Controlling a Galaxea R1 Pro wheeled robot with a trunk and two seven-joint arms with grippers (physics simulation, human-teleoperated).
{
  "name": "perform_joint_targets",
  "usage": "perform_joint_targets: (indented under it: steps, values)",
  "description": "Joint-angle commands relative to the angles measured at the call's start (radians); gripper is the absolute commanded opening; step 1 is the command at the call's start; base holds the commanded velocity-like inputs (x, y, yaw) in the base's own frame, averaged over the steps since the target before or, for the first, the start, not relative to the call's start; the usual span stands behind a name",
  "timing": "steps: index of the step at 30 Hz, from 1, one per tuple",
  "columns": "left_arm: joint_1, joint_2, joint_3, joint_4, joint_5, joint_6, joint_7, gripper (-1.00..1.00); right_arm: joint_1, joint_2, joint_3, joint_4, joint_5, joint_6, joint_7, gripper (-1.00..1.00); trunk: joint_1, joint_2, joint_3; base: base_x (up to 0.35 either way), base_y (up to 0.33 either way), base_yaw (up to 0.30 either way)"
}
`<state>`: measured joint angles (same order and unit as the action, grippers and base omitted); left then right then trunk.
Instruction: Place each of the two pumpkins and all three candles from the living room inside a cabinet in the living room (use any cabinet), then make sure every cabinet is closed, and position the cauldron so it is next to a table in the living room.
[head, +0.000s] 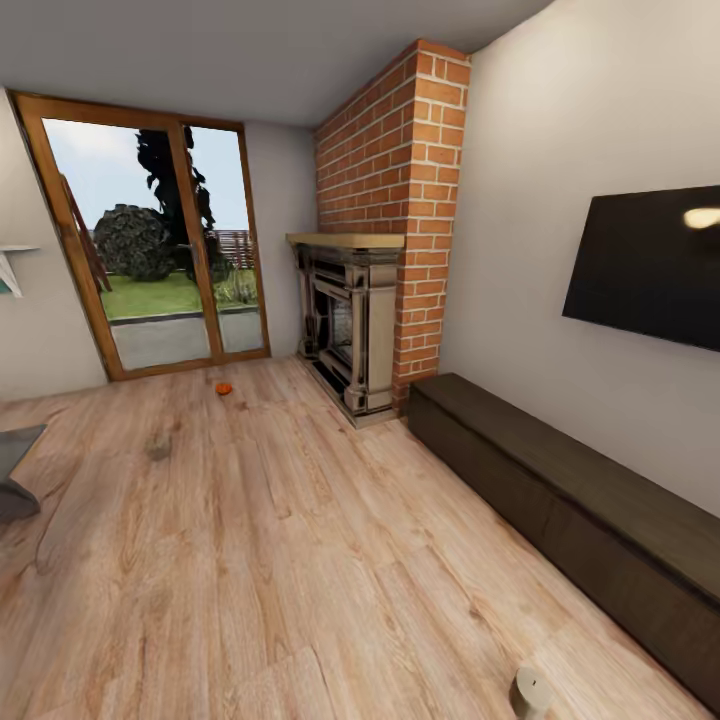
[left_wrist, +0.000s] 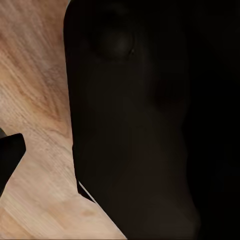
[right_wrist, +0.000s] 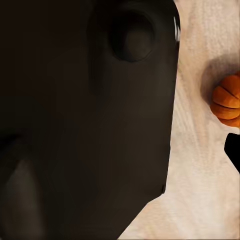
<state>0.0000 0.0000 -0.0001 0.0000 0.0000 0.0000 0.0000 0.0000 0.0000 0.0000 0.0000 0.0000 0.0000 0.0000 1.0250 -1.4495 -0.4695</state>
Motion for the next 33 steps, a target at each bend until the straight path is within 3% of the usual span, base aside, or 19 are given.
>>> perform_joint_targets:
  steps: [1,6,10,23,24,25,29,33]
  values:
    - [0.0,0.0,0.0,0.0,0.0,0.0,0.0,1.0,0.0,0.0,0.0,0.0,0.0,0.0,0.0,1.0,0.0,0.0,-0.001,0.0,0.0,0.0]
    - [-0.003,-0.026,0.002,-0.018,0.0,-0.006,0.006,1.0,-0.006,0.027,0.002,-0.005,0.0,-0.002,0.0,1.0,-0.012,0.021,0.009,0.0,0.0,0.0]
    - [-0.003,-0.025,0.004,-0.025,0.001,-0.006,0.006,1.0,-0.013,0.041,0.002,-0.023,-0.001,-0.017,0.001,1.0,-0.027,0.049,0.021,0.0,0.0,0.0]
    - [-0.003,-0.02,0.003,-0.031,0.002,-0.007,0.006,1.0,-0.017,0.037,-0.003,-0.052,-0.003,-0.09,-0.001,1.0,-0.077,0.14,0.062,0.0,0.0,0.0]
    - [-0.003,-0.02,0.002,-0.033,0.002,-0.007,0.006,1.0,-0.017,0.037,-0.003,-0.052,-0.003,-0.298,-0.001,1.0,-0.081,0.147,0.065,0.0,0.0,0.0]
    - [-0.003,-0.02,0.002,-0.04,0.002,-0.007,0.006,1.0,-0.017,0.037,-0.003,-0.052,-0.003,-0.344,-0.001,1.0,-0.084,0.154,0.068,0.0,0.0,0.0]
    - [-0.003,-0.019,0.002,-0.102,0.002,-0.008,0.006,1.0,-0.017,0.039,-0.005,-0.075,-0.004,-0.431,-0.01,1.0,-0.1,0.182,0.081,0.0,0.0,0.0]
    - [-0.003,-0.02,0.002,-0.162,0.002,-0.009,0.006,1.0,-0.017,0.043,-0.005,-0.129,-0.006,-0.445,-0.034,1.0,-0.115,0.21,0.093,0.0,0.0,0.0]
